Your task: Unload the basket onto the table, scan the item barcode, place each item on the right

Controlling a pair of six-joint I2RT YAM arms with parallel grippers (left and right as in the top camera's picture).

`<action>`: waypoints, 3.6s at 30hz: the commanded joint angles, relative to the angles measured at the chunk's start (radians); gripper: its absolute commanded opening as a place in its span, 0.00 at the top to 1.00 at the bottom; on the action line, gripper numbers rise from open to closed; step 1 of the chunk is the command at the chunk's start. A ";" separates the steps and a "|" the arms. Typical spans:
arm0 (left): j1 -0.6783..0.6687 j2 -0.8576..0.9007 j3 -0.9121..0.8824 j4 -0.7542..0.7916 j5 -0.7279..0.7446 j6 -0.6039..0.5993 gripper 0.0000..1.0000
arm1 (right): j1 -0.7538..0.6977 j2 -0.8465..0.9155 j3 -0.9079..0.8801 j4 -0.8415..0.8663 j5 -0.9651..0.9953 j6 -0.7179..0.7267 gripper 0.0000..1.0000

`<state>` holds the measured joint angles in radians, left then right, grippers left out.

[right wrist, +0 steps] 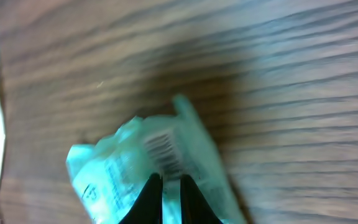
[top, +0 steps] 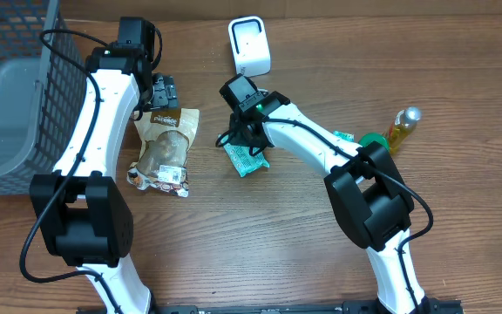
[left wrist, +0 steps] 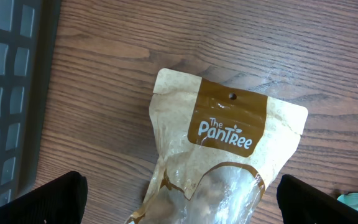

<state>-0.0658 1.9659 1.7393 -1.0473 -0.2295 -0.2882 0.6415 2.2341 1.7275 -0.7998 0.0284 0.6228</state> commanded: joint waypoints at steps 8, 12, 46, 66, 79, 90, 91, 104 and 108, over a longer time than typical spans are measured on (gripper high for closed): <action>-0.007 -0.004 0.012 0.002 -0.013 0.000 0.00 | 0.001 0.001 -0.007 -0.088 -0.259 -0.418 0.89; -0.007 -0.004 0.012 0.002 -0.013 0.000 0.00 | 0.000 0.001 -0.006 -0.129 -0.259 -0.471 0.88; -0.007 -0.004 0.012 0.002 -0.013 0.000 0.00 | 0.122 0.003 -0.070 0.013 -0.056 -0.475 0.68; -0.007 -0.004 0.012 0.002 -0.013 0.000 0.00 | 0.048 -0.060 0.105 -0.241 -0.071 -0.174 0.17; -0.007 -0.004 0.012 0.002 -0.013 0.000 0.00 | -0.035 -0.060 0.097 -0.442 -0.120 0.064 0.12; -0.007 -0.004 0.012 0.002 -0.013 0.000 0.00 | -0.028 -0.060 0.027 -0.388 -0.122 0.114 0.00; -0.007 -0.004 0.012 0.002 -0.013 0.000 0.00 | -0.028 -0.060 0.027 -0.380 -0.128 0.114 0.00; -0.007 -0.004 0.012 0.002 -0.013 0.000 0.01 | -0.023 -0.060 0.027 -0.317 -0.191 0.114 0.19; -0.007 -0.004 0.012 0.002 -0.013 0.000 0.01 | -0.022 -0.060 0.027 -0.308 -0.191 0.114 0.32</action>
<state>-0.0658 1.9659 1.7393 -1.0477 -0.2295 -0.2878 0.6113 2.2131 1.7603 -1.1160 -0.1543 0.7345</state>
